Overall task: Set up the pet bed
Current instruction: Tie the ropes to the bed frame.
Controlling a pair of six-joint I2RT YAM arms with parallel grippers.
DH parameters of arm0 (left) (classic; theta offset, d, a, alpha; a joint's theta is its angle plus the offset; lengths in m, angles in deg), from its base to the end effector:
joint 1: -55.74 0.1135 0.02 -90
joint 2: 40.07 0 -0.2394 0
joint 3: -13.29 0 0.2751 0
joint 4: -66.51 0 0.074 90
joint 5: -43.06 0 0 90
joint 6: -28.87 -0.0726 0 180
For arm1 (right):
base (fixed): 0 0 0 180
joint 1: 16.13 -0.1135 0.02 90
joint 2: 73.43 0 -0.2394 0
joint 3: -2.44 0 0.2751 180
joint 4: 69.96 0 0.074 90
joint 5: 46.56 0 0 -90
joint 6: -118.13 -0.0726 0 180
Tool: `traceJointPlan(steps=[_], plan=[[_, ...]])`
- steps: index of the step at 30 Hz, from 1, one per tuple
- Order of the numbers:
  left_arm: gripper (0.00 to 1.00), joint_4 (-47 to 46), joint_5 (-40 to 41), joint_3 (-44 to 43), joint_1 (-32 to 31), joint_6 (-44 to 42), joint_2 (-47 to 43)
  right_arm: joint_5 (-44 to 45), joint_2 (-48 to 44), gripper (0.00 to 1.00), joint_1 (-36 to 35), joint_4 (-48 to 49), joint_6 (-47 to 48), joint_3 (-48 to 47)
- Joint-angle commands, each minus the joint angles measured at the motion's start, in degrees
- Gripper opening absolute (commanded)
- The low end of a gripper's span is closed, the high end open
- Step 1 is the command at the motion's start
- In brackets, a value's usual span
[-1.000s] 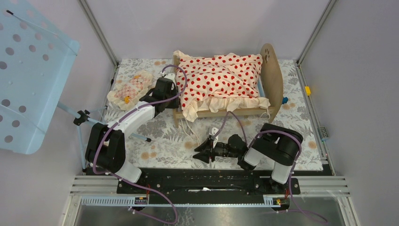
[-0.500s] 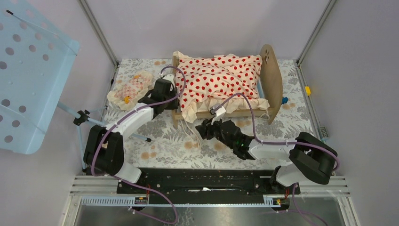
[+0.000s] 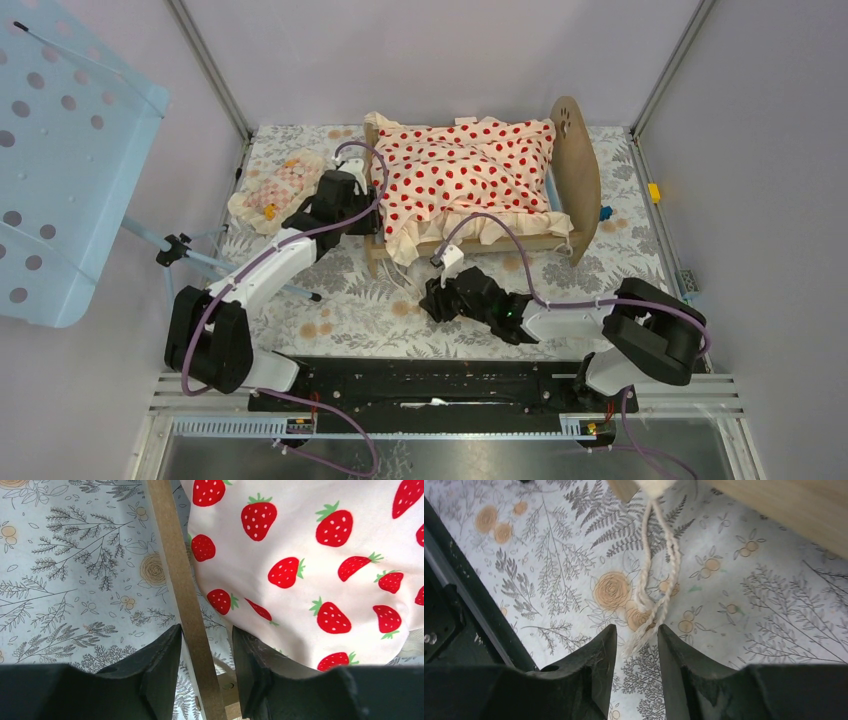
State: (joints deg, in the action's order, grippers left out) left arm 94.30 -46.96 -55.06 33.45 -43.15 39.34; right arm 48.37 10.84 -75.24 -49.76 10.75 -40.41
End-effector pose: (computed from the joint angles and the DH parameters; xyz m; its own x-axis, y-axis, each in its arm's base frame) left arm 0.3332 -0.1366 0.2041 -0.6692 -0.0593 -0.7407 0.1818 0.9534 -0.2406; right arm 0.1793 0.2875 0.1167 -0.4204 -0.1231 -0.8989 -0.7212 0.6465 0.2488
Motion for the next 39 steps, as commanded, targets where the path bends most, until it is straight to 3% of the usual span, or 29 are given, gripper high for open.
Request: traceJointPlan(steps=[1,8,15,20,25,27,32,39], plan=[[0.41,-4.5,-2.2,-0.7,0.0,0.4,-1.5,-1.6,1.6,0.43,-2.0,0.7,2.6,-3.4],[0.25,-1.5,1.6,-2.0,0.2,1.1,1.6,1.0,0.0,0.43,-2.0,0.6,2.6,-3.3],[0.07,-1.0,-3.9,-8.1,0.1,4.0,8.5,3.6,-1.6,0.42,-2.0,0.1,2.5,-2.0],[0.04,1.5,-3.3,-16.3,-0.2,4.7,14.4,5.6,-3.5,0.42,-2.0,1.3,1.7,0.4],[0.24,2.8,-2.3,-18.8,-0.4,5.1,16.4,7.0,-4.1,0.52,-2.0,0.0,2.8,-0.5],[0.37,3.1,-1.5,-18.6,-0.4,5.1,15.8,7.2,-3.6,0.55,-2.0,-2.1,2.8,-2.2],[0.58,3.2,-1.9,-18.1,-0.4,5.1,13.0,5.9,-1.2,0.53,-2.0,-4.2,-0.5,-5.8],[0.69,4.2,-1.8,-18.9,-0.3,5.6,7.1,4.0,4.4,0.50,-2.8,-5.5,-3.8,-11.5]])
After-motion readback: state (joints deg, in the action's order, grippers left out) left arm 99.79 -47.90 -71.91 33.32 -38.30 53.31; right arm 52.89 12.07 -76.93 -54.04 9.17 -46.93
